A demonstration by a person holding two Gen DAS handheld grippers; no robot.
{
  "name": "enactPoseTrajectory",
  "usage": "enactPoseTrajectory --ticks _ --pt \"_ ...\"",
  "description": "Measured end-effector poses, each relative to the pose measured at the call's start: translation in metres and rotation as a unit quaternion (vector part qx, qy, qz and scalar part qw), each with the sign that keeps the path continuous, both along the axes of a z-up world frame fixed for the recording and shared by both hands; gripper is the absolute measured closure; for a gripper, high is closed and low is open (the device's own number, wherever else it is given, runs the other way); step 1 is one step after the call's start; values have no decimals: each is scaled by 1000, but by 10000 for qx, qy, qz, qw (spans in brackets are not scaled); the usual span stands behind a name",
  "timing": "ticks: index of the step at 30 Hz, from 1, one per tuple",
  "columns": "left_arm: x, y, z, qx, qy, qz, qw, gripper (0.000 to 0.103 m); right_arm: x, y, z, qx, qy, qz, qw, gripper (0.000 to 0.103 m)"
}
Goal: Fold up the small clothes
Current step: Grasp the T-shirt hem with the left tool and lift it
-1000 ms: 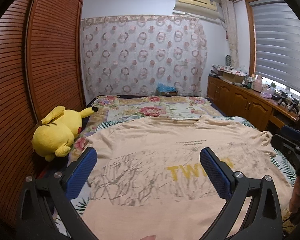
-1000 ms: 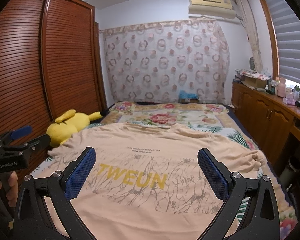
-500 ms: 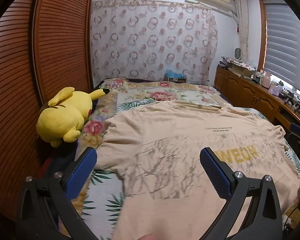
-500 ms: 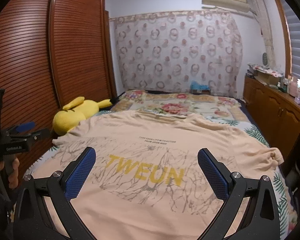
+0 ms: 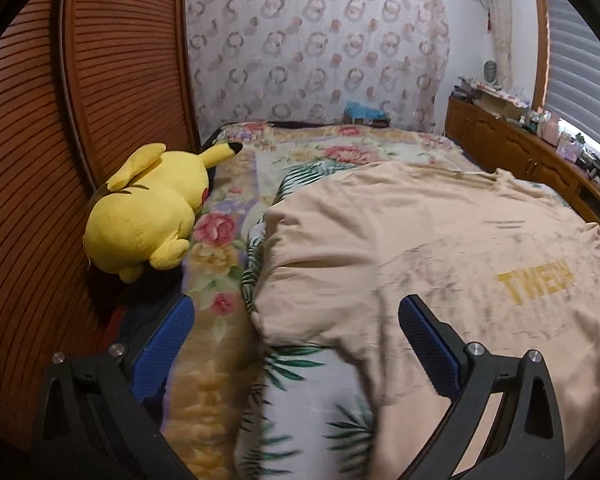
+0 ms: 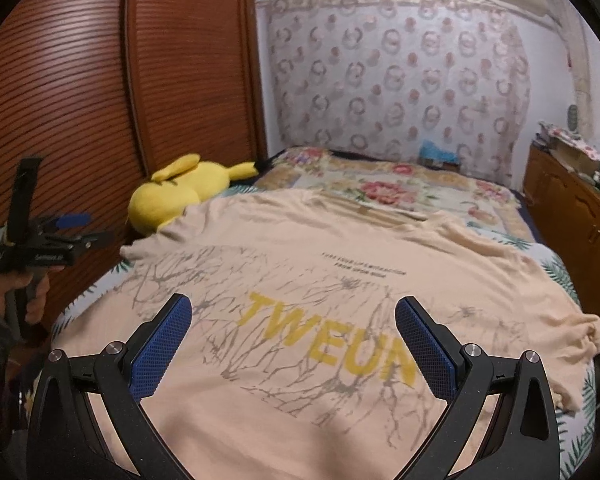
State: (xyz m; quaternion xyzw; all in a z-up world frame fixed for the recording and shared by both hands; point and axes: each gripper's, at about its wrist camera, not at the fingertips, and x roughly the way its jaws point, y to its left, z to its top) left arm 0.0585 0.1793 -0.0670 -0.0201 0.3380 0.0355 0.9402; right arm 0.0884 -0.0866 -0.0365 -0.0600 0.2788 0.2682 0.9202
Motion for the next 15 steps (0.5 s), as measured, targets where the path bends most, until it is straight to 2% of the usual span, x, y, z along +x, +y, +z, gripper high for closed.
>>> enactPoseTrajectory --ticks 3,5,7,9,13,15 --pt "14 17 -11 -201 223 -4 9995 15 7 10 -5 -71 97 167 9998 0" --pt "22 23 -17 -274 337 -20 9991 16 11 16 -8 -128 160 253 9995 0" --pt "31 26 -22 -280 484 -30 9984 25 18 22 -12 -172 272 340 9989 0" --pt "40 30 -31 -370 688 -81 9969 31 26 28 -16 -173 413 421 9981 0" --pt "51 42 -48 -841 995 -117 9914 50 38 40 -20 -154 609 561 9964 0" --pt "54 45 -53 -1078 1101 -161 9879 55 39 45 -20 -151 628 630 9959 0"
